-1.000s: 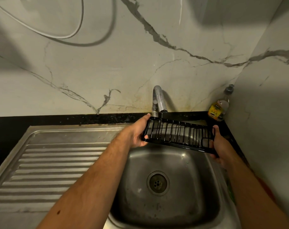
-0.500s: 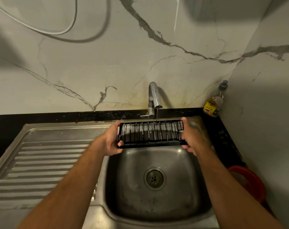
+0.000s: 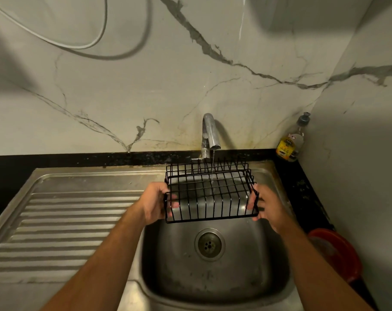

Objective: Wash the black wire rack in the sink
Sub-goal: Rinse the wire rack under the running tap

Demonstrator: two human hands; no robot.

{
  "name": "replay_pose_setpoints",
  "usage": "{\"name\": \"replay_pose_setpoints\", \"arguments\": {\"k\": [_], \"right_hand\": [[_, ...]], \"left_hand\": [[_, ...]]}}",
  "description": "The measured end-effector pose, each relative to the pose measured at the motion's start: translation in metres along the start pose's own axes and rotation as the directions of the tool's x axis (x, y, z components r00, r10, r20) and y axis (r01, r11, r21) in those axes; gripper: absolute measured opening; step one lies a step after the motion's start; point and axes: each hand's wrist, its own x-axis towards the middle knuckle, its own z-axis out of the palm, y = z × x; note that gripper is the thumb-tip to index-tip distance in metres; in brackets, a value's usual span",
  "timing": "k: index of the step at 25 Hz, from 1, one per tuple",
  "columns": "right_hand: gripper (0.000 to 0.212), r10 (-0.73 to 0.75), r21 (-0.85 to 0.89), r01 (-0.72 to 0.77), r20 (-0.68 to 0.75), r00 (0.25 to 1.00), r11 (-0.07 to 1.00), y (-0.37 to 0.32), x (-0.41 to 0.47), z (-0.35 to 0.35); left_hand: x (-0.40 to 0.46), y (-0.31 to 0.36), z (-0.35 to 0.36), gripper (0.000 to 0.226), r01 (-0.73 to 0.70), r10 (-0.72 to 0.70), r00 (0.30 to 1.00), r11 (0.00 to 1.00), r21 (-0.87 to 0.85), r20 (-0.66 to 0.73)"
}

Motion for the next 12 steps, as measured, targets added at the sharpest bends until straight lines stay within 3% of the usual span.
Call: {"name": "replay_pose_setpoints", "arguments": {"k": [4, 6, 9, 12], "right_hand": [[0.063, -0.025, 0.06, 0.017, 0.146, 0.989, 0.998, 0.024, -0.002, -0.016], [0.065, -0.026, 0.067, 0.014, 0.178, 0.984, 0.998, 0.031, 0.0, -0.017], [0.066, -0.026, 0.108, 0.01, 0.149, 0.988, 0.994, 0.022, -0.004, -0.011], [0.064, -0.02, 0.362, -0.01, 0.078, 0.997, 0.932, 0.021, -0.003, -0.006]], "left_hand": [[0.001, -0.017, -0.001, 0.062, -0.085, 0.085, 0.994, 0.996, 0.006, 0.069], [0.001, -0.023, -0.001, 0.081, -0.13, 0.117, 0.985, 0.987, 0.096, 0.123], [0.002, -0.03, 0.001, 0.105, -0.181, 0.146, 0.966, 0.971, 0.155, 0.212], [0.005, -0.032, 0.003, 0.104, -0.204, 0.2, 0.962, 0.979, 0.004, 0.184]]}}
